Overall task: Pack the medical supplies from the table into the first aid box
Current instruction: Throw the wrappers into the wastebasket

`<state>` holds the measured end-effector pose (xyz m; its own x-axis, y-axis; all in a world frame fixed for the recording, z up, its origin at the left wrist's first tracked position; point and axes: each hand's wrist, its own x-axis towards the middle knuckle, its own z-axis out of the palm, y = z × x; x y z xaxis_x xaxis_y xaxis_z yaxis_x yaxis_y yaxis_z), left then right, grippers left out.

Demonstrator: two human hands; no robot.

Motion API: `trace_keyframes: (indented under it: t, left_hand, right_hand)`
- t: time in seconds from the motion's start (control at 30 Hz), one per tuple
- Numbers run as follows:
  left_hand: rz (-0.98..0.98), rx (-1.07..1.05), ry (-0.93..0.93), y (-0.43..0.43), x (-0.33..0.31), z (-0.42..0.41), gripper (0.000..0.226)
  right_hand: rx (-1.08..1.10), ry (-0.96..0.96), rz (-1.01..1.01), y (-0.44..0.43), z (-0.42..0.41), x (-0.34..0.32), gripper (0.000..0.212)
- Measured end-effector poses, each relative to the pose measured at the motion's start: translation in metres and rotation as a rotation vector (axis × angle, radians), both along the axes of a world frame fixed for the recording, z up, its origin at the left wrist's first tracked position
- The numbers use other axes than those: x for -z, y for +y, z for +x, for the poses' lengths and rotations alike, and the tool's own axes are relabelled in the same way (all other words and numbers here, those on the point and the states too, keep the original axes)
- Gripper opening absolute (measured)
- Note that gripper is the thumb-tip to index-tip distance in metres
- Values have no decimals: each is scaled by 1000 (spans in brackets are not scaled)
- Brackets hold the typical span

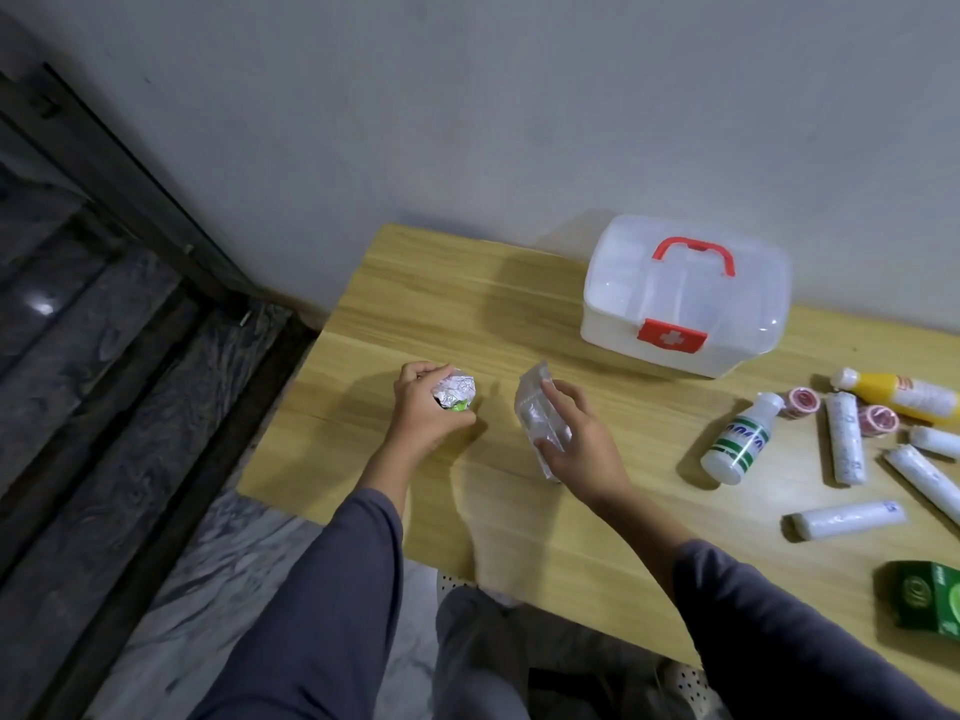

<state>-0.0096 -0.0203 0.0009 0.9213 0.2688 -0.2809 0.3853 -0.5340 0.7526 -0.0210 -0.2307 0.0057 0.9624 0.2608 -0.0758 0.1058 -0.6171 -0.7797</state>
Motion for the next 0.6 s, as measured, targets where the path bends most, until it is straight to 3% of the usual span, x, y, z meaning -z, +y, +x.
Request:
trace_keyframes:
  t: [0.33, 0.6]
  left_hand:
    - [-83, 193, -240, -105, -99, 64, 80]
    - [-156, 574, -337, -273, -143, 87, 77]
  right_hand:
    - [266, -298, 93, -87, 41, -104, 63]
    - [630, -431, 72, -240, -1, -156, 64]
